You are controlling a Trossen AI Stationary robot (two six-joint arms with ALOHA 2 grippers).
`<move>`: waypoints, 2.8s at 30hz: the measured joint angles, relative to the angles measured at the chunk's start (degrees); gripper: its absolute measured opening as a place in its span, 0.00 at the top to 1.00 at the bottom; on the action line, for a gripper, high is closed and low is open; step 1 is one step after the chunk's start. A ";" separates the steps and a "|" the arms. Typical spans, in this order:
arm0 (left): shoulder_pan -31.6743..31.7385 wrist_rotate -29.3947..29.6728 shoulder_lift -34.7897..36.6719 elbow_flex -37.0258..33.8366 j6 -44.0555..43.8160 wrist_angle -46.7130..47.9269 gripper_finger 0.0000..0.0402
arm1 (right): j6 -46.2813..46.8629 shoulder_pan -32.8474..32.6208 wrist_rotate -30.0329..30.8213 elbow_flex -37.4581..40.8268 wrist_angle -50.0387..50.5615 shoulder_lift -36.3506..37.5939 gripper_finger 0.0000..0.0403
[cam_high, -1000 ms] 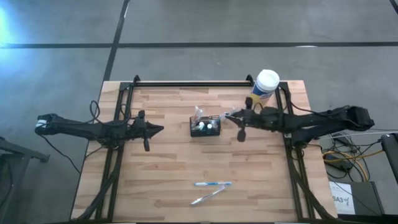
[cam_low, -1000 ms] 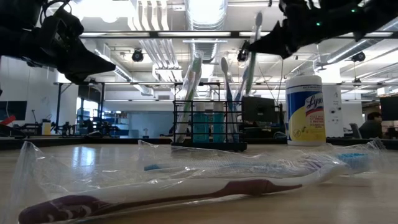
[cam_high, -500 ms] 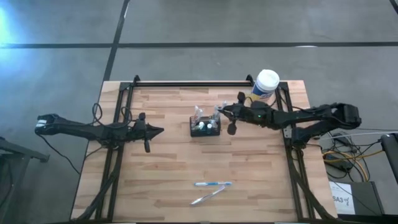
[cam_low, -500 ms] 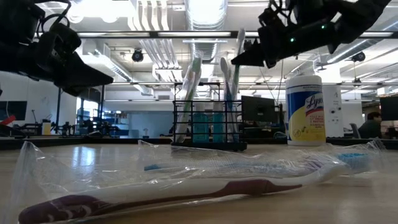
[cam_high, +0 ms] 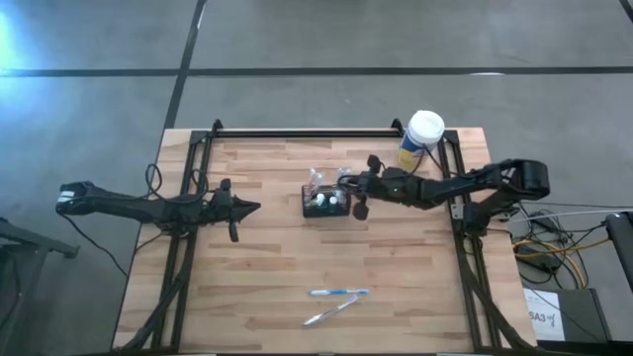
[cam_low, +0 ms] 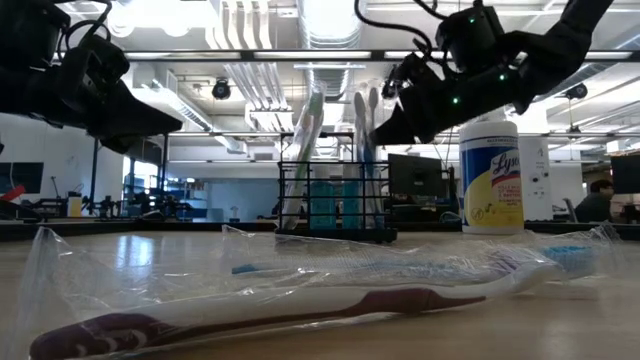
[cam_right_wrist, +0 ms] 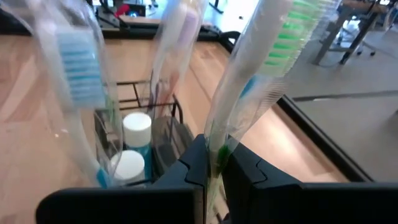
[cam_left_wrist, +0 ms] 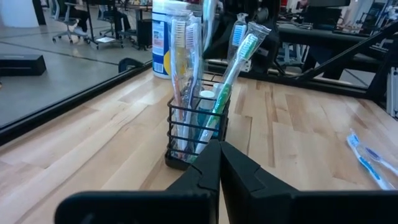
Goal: Pick & Place toothbrushing station
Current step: Put the green toothbrush in the wire organizer, then put the blue toothbrush in the wire organizer
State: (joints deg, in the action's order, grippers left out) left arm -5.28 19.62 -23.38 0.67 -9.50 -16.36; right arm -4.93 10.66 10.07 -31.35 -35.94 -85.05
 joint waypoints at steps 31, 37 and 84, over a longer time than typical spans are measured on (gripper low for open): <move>-0.02 -0.22 0.00 0.00 -3.02 -0.76 0.97 | 8.55 -3.58 0.15 0.38 13.80 18.60 0.47; -0.02 -0.24 0.00 0.00 -3.13 -1.09 0.97 | 2.45 -10.14 -0.01 4.44 11.33 31.52 0.53; -16.39 -0.24 -57.51 52.05 -13.84 16.49 0.92 | 3.45 -16.04 -6.19 30.86 5.57 67.82 0.98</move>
State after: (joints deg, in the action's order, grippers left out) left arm -21.67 19.37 -80.89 52.72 -23.34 0.13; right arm -1.48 -5.39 3.88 -0.49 -30.37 -17.24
